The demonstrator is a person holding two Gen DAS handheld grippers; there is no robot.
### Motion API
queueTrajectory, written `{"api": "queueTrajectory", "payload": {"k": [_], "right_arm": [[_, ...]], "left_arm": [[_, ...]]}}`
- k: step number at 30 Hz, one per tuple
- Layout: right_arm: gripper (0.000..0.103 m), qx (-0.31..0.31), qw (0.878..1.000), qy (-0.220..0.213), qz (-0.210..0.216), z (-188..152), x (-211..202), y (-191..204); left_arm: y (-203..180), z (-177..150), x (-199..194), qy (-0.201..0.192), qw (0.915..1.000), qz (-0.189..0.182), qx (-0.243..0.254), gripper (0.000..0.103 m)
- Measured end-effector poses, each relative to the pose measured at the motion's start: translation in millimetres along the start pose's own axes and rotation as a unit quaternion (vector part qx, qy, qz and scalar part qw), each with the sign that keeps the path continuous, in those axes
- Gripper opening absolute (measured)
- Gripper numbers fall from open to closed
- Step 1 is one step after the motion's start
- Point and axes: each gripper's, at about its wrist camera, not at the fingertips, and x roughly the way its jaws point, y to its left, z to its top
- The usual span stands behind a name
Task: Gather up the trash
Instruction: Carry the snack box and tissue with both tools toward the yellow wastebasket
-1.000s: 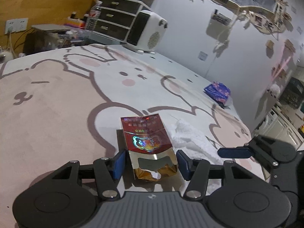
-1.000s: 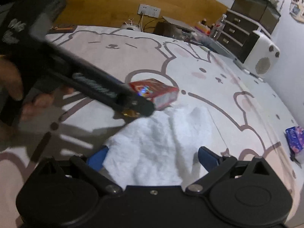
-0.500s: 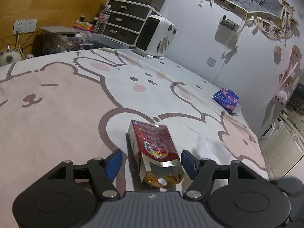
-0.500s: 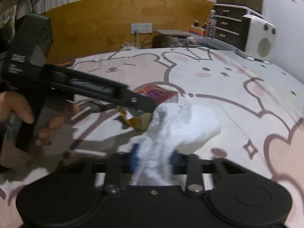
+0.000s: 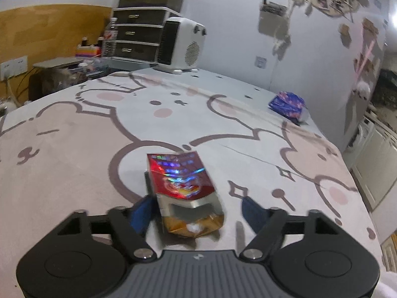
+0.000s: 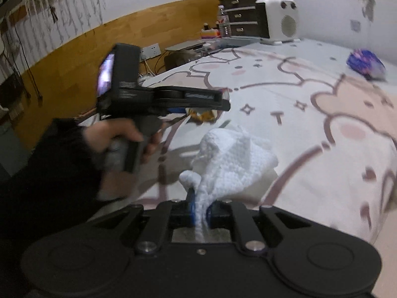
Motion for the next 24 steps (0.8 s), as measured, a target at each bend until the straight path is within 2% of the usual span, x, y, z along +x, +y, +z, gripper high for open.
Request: {"api": "queueTrajectory", "payload": {"k": [6, 11, 13, 24], "right_arm": [[0.009, 0.010, 0.998, -0.021, -0.061, -24.1, -17.6, 11.5], [0.009, 0.026, 0.992, -0.049, -0.114, -35.0, -21.7, 14.8], [0.009, 0.035, 0.989, -0.054, -0.131, -36.6, -20.8, 16.5], [0.009, 0.034, 0.987, -0.065, -0.145, -43.7, -26.3, 36.8]], "left_arm": [[-1.5, -1.2, -3.7, 0.003, 0.9999, -0.014, 0.007, 0.051], [-4.6, -7.6, -24.4, 0.013, 0.9982, -0.058, -0.004, 0.048], [-8.0, -12.5, -37.4, 0.011, 0.9980, -0.062, 0.004, 0.048], [-8.8, -50.5, -113.2, 0.008, 0.9962, -0.083, 0.023, 0.046]]}}
